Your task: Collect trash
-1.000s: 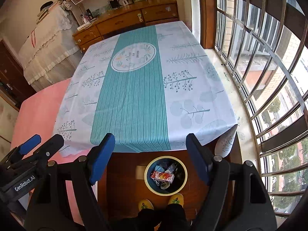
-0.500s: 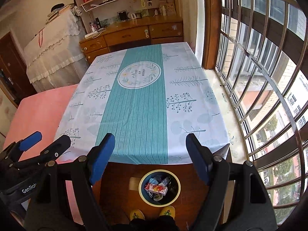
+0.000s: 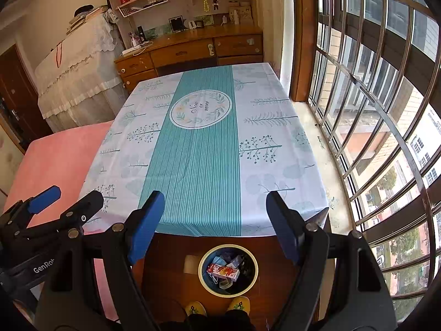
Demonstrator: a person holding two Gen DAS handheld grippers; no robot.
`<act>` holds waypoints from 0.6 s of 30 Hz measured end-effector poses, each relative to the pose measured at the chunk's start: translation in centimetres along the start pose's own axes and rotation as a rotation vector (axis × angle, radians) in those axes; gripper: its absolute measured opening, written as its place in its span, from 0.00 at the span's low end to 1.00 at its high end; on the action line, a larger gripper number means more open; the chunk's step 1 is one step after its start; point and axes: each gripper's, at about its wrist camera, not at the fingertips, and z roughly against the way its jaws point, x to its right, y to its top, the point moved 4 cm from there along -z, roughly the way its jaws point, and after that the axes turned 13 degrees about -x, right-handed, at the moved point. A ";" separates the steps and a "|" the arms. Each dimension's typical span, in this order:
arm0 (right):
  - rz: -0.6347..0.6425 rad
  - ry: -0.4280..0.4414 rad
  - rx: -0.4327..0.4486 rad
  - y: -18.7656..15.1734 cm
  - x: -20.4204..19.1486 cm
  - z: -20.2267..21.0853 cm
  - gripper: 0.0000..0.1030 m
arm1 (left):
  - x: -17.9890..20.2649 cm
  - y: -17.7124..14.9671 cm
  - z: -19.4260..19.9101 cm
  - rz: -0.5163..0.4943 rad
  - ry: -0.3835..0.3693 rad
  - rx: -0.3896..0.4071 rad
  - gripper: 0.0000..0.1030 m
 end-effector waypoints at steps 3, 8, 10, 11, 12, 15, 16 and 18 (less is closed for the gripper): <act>0.001 0.002 0.002 0.0 0.1 0.0 0.72 | -0.3 0.1 -0.1 -0.005 -0.005 -0.003 0.90; 0.004 0.001 -0.002 0.1 0.1 -0.2 0.72 | -0.3 0.2 -0.2 -0.010 -0.004 0.002 0.90; 0.003 0.001 -0.003 0.1 0.1 -0.2 0.72 | -0.4 0.4 -0.3 -0.021 -0.006 0.004 0.90; 0.003 0.001 -0.002 0.1 0.1 -0.1 0.72 | -0.4 0.5 -0.3 -0.025 -0.006 0.006 0.90; 0.003 0.001 -0.001 0.1 0.1 -0.1 0.72 | -0.4 0.5 -0.4 -0.028 -0.006 0.007 0.90; 0.003 0.001 -0.001 0.1 0.1 -0.2 0.72 | -0.3 0.7 -0.5 -0.034 -0.003 0.010 0.90; 0.004 0.001 -0.002 0.1 0.1 -0.2 0.72 | -0.3 0.7 -0.4 -0.034 -0.004 0.009 0.90; 0.002 0.001 -0.002 0.1 0.1 -0.1 0.72 | -0.3 0.7 -0.5 -0.033 -0.003 0.007 0.90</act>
